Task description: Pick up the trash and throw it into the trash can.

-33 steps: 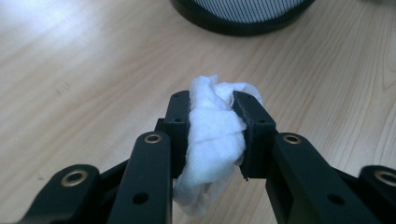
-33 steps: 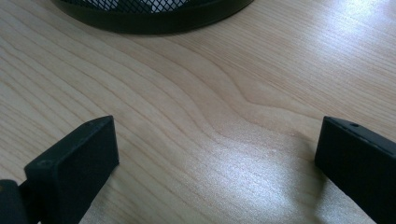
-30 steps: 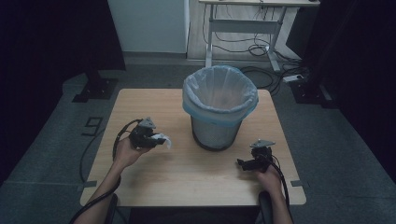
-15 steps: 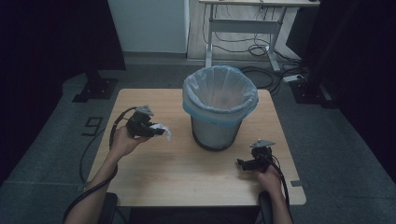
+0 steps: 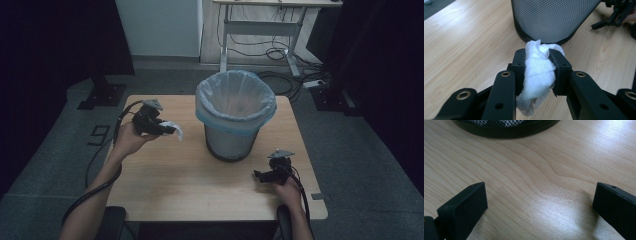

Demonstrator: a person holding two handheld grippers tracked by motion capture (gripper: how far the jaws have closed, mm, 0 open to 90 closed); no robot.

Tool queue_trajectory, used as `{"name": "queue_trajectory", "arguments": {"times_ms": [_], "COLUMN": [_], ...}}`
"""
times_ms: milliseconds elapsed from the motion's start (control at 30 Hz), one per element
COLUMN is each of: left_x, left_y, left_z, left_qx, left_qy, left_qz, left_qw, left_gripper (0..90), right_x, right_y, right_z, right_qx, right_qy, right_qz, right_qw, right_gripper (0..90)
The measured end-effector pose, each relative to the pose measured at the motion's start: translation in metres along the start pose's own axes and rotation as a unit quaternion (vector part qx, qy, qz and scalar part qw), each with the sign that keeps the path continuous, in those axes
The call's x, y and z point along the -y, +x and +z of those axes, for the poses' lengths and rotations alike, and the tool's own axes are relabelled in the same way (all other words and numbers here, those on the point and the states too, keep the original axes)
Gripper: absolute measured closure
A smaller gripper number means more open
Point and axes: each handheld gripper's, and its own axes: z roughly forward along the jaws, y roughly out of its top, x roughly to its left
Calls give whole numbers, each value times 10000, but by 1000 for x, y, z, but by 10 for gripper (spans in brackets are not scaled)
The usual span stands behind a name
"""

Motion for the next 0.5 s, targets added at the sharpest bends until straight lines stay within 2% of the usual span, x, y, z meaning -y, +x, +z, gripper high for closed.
{"name": "queue_trajectory", "arguments": {"times_ms": [500], "left_x": [-37], "left_y": [1], "left_z": [-18], "left_qx": [266], "left_qy": [-39], "left_qz": [35], "left_qw": [9996], "left_gripper": [687], "right_x": [0], "right_y": [0], "right_z": [0], "right_qx": [-1], "right_qy": [0], "right_qz": [1], "right_qw": [10000], "right_gripper": [0]}}
